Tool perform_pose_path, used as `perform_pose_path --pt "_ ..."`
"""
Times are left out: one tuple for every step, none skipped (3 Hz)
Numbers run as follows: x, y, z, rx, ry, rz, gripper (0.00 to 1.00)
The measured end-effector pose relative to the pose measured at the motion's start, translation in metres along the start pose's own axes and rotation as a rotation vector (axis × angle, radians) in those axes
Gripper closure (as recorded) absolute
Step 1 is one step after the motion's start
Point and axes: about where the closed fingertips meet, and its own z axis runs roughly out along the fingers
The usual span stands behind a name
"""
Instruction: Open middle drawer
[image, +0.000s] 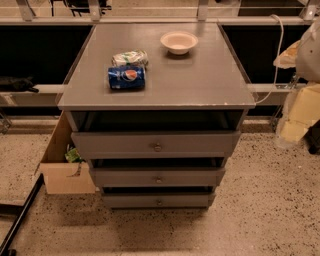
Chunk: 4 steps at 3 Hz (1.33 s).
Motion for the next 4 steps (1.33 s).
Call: perform_pose_path --pt "0.003 0.003 -0.002 0.005 0.002 -0.002 0.0" --pt "0.019 0.027 -0.013 0.029 0.015 -0.019 0.0" --pt "0.047 0.062 -0.025 0.036 0.053 -0.041 0.0" --pt "0.079 0.104 -0.035 0.045 0.079 -0.048 0.0"
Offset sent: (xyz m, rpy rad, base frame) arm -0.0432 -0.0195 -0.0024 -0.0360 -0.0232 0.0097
